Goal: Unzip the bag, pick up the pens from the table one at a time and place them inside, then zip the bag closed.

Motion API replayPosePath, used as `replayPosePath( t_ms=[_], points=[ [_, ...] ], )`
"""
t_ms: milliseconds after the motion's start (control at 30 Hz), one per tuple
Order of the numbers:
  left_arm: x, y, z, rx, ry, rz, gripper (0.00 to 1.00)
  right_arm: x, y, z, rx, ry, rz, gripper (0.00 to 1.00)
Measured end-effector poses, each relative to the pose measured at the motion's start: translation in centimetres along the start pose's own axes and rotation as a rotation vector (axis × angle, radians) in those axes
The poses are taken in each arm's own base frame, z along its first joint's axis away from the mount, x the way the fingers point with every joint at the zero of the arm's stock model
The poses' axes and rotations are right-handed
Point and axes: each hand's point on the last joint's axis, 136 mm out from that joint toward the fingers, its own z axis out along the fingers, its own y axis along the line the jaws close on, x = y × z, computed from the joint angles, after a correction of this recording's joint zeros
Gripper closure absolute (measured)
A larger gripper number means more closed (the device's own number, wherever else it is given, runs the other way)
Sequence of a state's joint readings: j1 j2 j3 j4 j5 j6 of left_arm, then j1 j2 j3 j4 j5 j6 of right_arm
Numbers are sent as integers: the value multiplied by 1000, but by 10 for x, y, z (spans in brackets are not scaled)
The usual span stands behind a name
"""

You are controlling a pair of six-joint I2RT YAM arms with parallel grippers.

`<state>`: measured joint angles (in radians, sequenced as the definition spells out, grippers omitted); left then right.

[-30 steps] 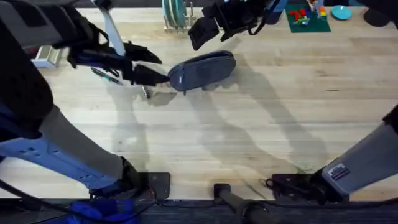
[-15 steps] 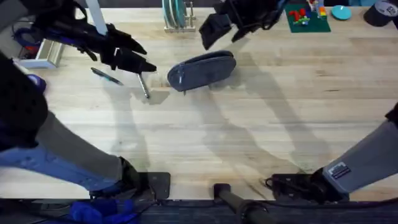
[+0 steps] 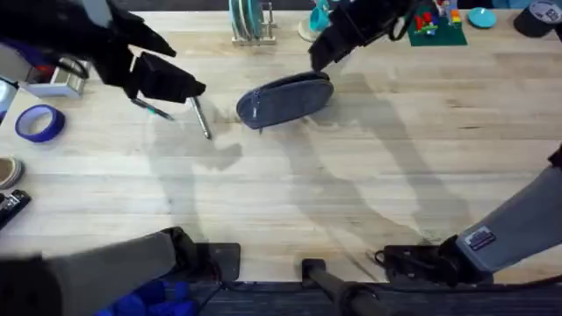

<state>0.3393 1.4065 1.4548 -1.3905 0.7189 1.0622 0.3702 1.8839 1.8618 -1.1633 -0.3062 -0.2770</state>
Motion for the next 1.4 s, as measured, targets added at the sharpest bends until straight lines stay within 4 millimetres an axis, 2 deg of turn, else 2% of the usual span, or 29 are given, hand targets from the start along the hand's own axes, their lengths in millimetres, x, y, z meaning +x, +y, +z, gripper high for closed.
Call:
replayPosePath(
  t_ms=[100, 133, 200, 333, 467, 1133, 1400],
  points=[
    [-4, -13, -15, -46, -8, 3, 4, 1, -7, -2, 7, -3, -22, 763],
    [-6, -18, -19, -61, -12, 6, 4, 2, -9, -3, 10, -4, -29, 832],
    [-7, -26, -27, -83, -16, 10, 6, 2, -14, -4, 16, -5, -46, 907],
    [-7, -41, -37, -106, -17, 12, 5, 3, -17, -5, 19, -6, -109, 964],
    [-5, -47, -40, -106, -10, 4, 5, 3, -17, -5, 20, -5, -208, 971],
    [-2, -48, -40, -104, 4, -8, 6, 2, -17, -5, 25, 0, -742, 968],
    [-1, -48, -40, -103, 5, -9, 6, -1, -19, -5, 37, -10, -895, 971]
  ],
)
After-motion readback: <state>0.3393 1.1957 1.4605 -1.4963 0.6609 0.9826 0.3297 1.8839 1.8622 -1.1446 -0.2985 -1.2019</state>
